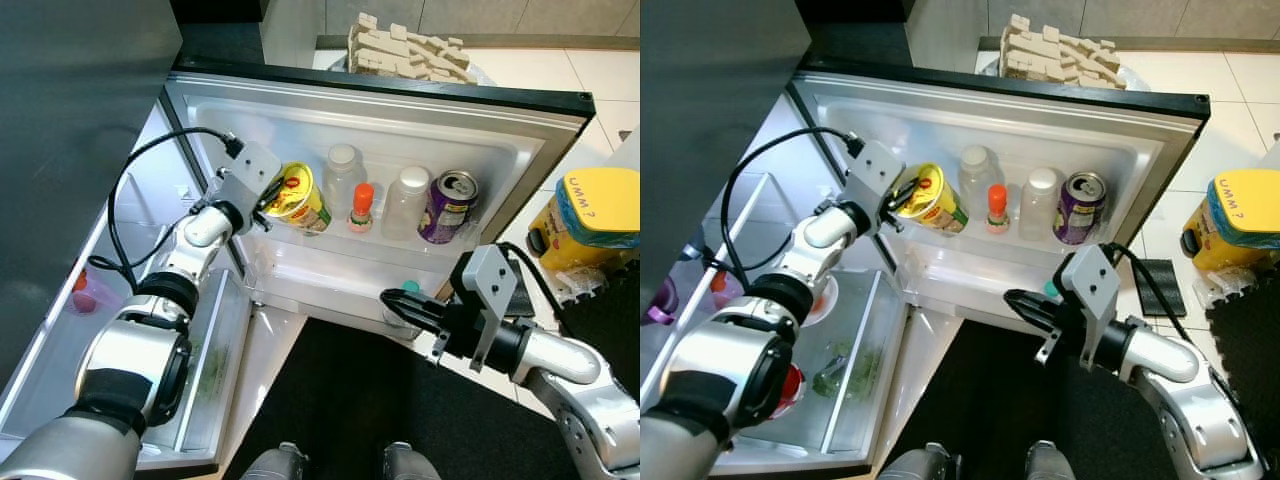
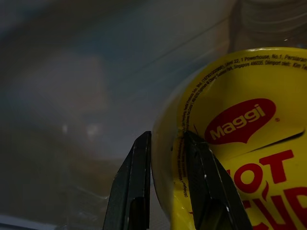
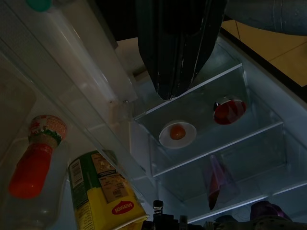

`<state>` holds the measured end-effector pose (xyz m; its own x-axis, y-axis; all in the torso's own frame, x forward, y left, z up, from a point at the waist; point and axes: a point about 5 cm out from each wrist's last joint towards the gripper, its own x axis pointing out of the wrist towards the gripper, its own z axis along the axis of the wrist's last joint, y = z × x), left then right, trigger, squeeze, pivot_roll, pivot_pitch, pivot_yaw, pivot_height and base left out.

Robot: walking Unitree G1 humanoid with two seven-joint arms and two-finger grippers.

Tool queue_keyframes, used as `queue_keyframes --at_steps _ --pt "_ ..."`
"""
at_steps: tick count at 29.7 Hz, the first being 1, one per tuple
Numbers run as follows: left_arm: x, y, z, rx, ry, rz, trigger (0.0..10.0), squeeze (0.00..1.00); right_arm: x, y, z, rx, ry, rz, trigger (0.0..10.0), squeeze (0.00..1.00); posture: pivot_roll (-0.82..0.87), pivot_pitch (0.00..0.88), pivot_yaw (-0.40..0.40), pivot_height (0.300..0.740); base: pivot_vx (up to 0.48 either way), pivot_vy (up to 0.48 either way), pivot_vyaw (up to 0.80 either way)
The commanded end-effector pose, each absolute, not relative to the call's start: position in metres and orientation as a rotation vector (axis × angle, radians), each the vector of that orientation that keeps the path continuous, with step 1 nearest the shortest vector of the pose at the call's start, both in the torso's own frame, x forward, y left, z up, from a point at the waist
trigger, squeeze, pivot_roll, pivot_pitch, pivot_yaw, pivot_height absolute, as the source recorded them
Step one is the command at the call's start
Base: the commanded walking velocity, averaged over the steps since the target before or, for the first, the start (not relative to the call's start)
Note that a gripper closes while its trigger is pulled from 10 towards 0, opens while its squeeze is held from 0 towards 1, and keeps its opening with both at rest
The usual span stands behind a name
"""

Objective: Restocking fridge

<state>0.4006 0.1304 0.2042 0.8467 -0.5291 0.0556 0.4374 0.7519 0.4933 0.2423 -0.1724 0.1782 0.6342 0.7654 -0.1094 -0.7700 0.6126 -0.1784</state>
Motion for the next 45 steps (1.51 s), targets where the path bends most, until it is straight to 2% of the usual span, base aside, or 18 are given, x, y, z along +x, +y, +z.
queue_keyframes --at_steps 1,27,45 --pt "0.398 0.123 0.196 0.507 -0.178 -0.588 10.0 0.00 0.239 -0.169 0.181 -0.208 -0.003 0.904 10.0 0.00 -0.07 0.273 0.116 0.740 0.000 0.000 0.00" --pt "0.400 0.124 0.234 0.508 -0.321 -0.637 10.0 0.00 0.241 -0.167 0.182 -0.207 -0.006 0.911 10.0 0.00 -0.06 0.270 0.117 0.740 0.000 0.000 0.00" --pt "0.401 0.140 0.262 0.298 -0.367 -0.714 10.0 0.00 0.243 -0.167 0.182 -0.207 -0.007 0.924 10.0 0.00 -0.05 0.262 0.114 0.740 0.000 0.000 0.00"
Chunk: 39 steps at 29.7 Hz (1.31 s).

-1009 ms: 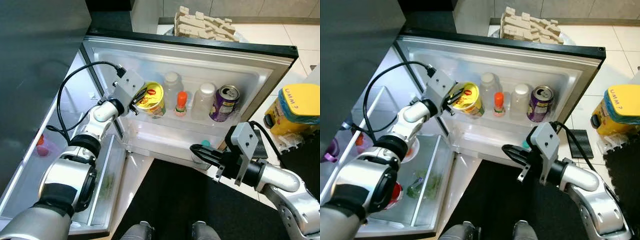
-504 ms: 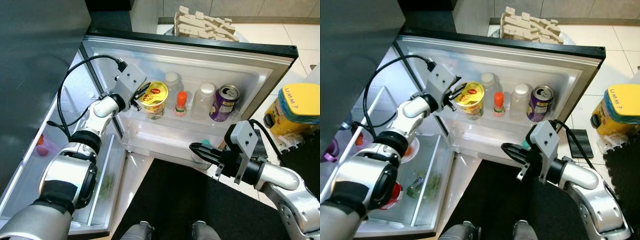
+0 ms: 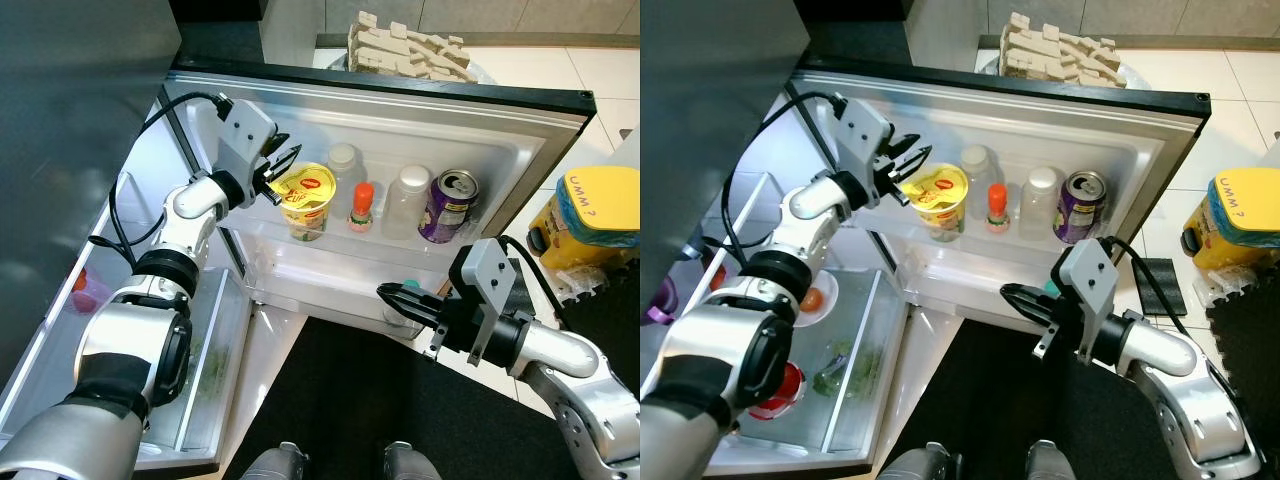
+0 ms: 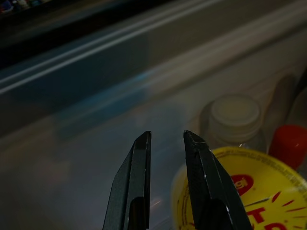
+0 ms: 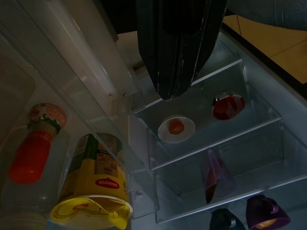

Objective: Restocking fridge

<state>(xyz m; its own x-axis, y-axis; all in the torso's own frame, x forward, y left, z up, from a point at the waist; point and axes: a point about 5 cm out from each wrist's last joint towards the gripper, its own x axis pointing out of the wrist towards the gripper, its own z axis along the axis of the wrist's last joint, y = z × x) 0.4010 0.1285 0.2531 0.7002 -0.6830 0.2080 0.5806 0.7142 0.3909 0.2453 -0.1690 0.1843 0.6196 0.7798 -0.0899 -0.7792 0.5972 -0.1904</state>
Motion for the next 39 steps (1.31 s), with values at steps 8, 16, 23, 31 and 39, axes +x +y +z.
queue_keyframes --at_steps 8,16,23,31,39 --pt "0.398 0.146 0.268 0.179 -0.382 -0.809 10.0 0.00 0.243 -0.166 0.182 -0.204 -0.005 0.932 10.0 0.00 -0.05 0.252 0.114 0.740 0.000 0.000 0.00" --pt "0.382 0.154 0.264 0.058 -0.342 -1.092 10.0 0.00 0.247 -0.165 0.181 -0.203 -0.004 0.953 10.0 0.00 -0.04 0.218 0.107 0.740 0.000 0.000 0.00" --pt "0.363 0.156 0.246 -0.005 -0.253 -1.303 10.0 0.00 0.250 -0.166 0.179 -0.204 0.002 0.962 10.0 0.00 -0.04 0.186 0.103 0.740 0.000 0.000 0.00" --pt "0.345 0.152 0.225 -0.015 -0.164 -1.412 10.0 0.00 0.258 -0.170 0.175 -0.219 0.014 0.957 10.0 0.00 -0.04 0.147 0.080 0.740 0.000 0.000 0.00" --pt "0.321 0.153 0.187 -0.007 -0.001 -1.457 10.0 0.00 0.266 -0.175 0.175 -0.246 0.007 0.938 10.0 0.00 -0.03 0.127 0.068 0.740 0.000 0.000 0.00"
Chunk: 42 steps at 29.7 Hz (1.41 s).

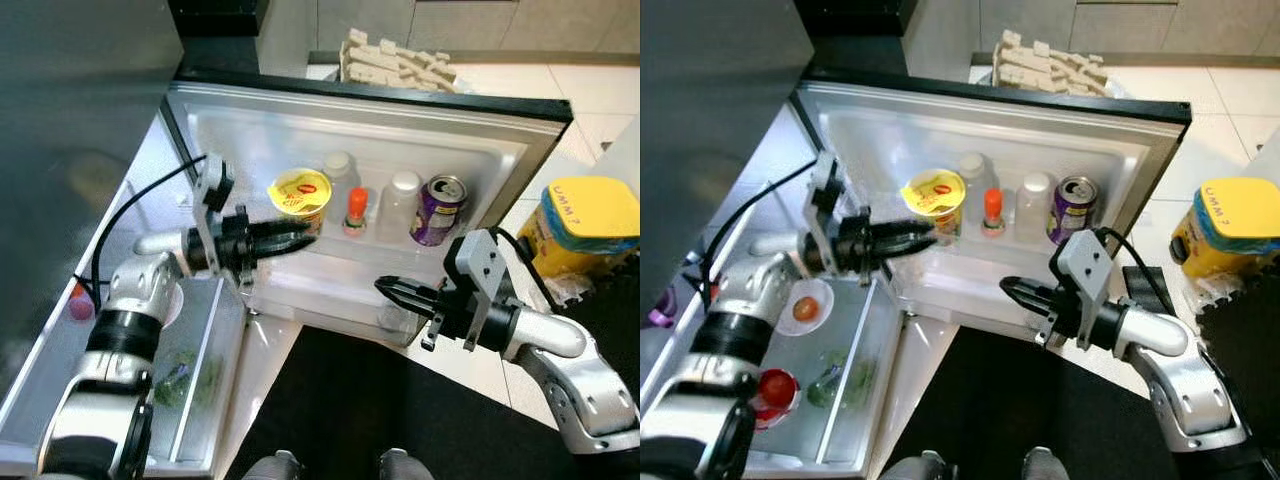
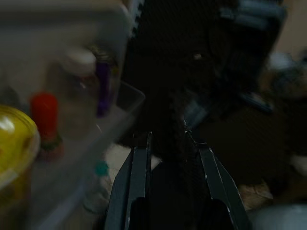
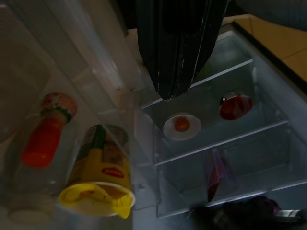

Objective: Restocking fridge

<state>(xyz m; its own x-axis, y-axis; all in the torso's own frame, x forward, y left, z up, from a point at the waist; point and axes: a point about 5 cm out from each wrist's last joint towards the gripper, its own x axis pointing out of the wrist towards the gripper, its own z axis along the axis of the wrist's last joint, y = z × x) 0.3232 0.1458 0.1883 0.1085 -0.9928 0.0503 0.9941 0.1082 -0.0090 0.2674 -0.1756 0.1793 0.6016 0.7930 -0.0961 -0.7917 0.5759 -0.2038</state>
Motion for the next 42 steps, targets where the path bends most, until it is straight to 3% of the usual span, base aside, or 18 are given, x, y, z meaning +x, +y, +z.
queue_keyframes --at_steps 1,20,35,42 --pt "0.319 0.153 0.182 -0.003 0.020 -1.455 10.0 0.00 0.267 -0.175 0.175 -0.248 0.006 0.932 10.0 0.00 -0.03 0.127 0.068 0.740 0.000 0.000 0.00" --pt "0.283 0.162 0.086 0.019 0.382 -1.306 10.0 0.00 0.276 -0.187 0.154 -0.228 0.057 0.882 10.0 0.00 -0.01 0.086 0.058 0.740 0.000 0.000 0.00" --pt "0.257 0.171 0.014 0.055 0.624 -1.059 10.0 0.00 0.268 -0.204 0.055 -0.088 0.339 0.705 10.0 0.00 0.01 0.047 0.044 0.740 0.000 0.000 0.00" --pt "0.241 0.187 -0.018 0.100 0.744 -0.875 10.0 0.00 0.241 -0.213 -0.006 0.021 0.522 0.514 10.0 0.00 0.01 0.038 0.048 0.740 0.000 0.000 0.00"
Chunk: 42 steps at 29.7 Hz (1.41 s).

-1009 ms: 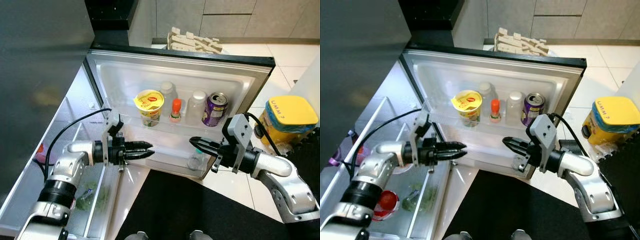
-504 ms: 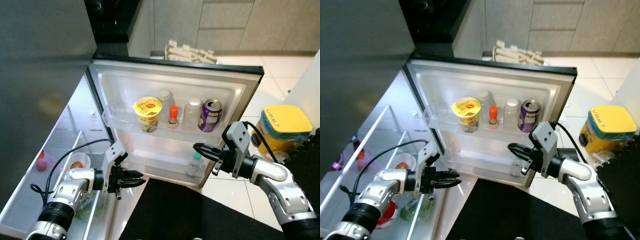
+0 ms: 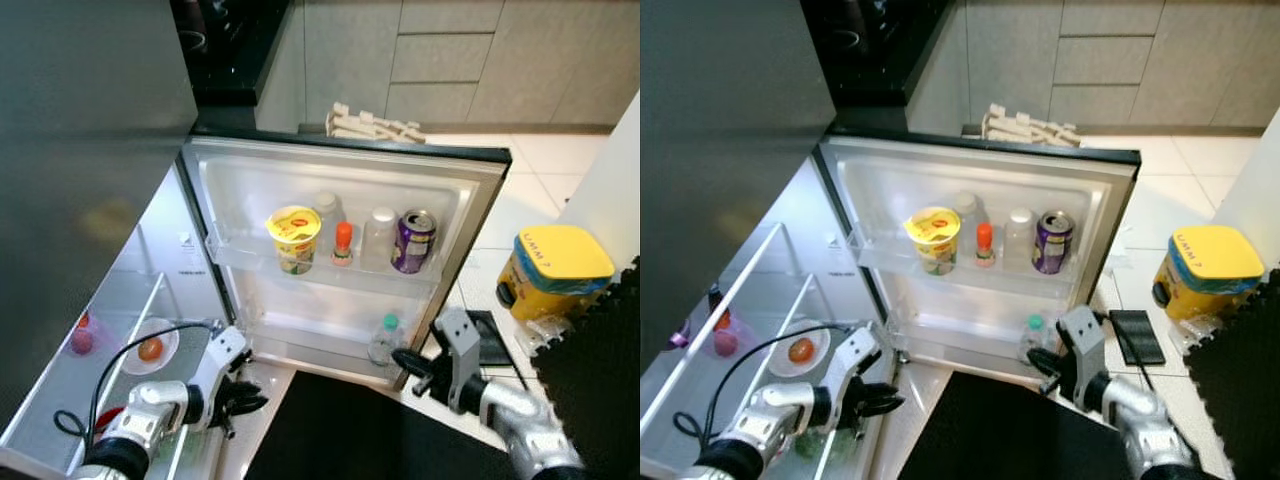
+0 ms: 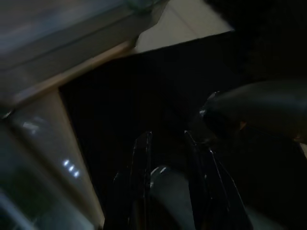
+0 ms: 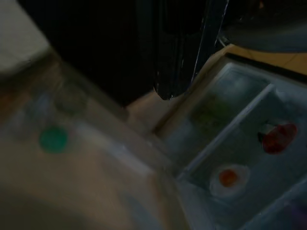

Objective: Restocking fridge

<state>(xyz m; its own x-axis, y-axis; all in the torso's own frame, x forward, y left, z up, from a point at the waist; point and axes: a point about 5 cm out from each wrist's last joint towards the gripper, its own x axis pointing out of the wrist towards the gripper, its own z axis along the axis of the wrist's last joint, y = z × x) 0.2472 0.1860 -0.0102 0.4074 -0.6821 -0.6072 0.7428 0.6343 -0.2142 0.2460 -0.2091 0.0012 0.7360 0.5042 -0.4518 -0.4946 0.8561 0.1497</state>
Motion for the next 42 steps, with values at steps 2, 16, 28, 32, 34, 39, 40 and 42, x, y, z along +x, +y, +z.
queue_keyframes --at_steps 2,16,28,32,34,39,40,42 --pt "0.238 0.191 -0.024 0.109 0.769 -0.812 10.0 0.00 0.231 -0.214 -0.018 0.033 0.569 0.472 10.0 0.00 0.01 0.031 0.047 0.740 0.000 0.000 0.00" --pt "0.195 0.217 -0.065 0.149 0.971 -0.453 10.0 0.00 0.179 -0.221 -0.070 0.019 0.833 0.214 10.0 0.00 0.02 0.000 0.027 0.740 0.000 0.000 0.00" --pt "0.141 0.222 -0.093 0.004 1.118 -0.186 10.0 0.00 0.155 -0.219 -0.086 -0.035 0.952 0.151 10.0 0.00 0.03 0.000 -0.011 0.740 0.000 0.000 0.00" --pt "0.133 0.223 -0.096 -0.020 1.138 -0.152 10.0 0.00 0.149 -0.217 -0.089 -0.037 0.978 0.152 10.0 0.00 0.03 0.000 -0.012 0.740 0.000 0.000 0.00" --pt "0.127 0.224 -0.098 -0.043 1.151 -0.124 10.0 0.00 0.144 -0.215 -0.092 -0.038 0.999 0.154 10.0 0.00 0.03 0.000 -0.012 0.740 0.000 0.000 0.00" --pt "0.118 0.224 -0.101 -0.063 1.175 -0.093 10.0 0.00 0.134 -0.213 -0.096 -0.036 1.035 0.143 10.0 0.00 0.04 0.000 -0.011 0.740 -0.157 0.000 0.00" --pt "0.117 0.224 -0.101 -0.068 1.176 -0.085 10.0 0.00 0.132 -0.213 -0.097 -0.037 1.042 0.144 10.0 0.00 0.04 0.000 -0.012 0.740 -0.304 0.000 0.00" --pt "0.117 0.224 -0.102 -0.072 1.175 -0.078 10.0 0.00 0.131 -0.212 -0.098 -0.038 1.047 0.145 10.0 0.00 0.04 0.000 -0.013 0.740 -0.304 0.000 0.00"
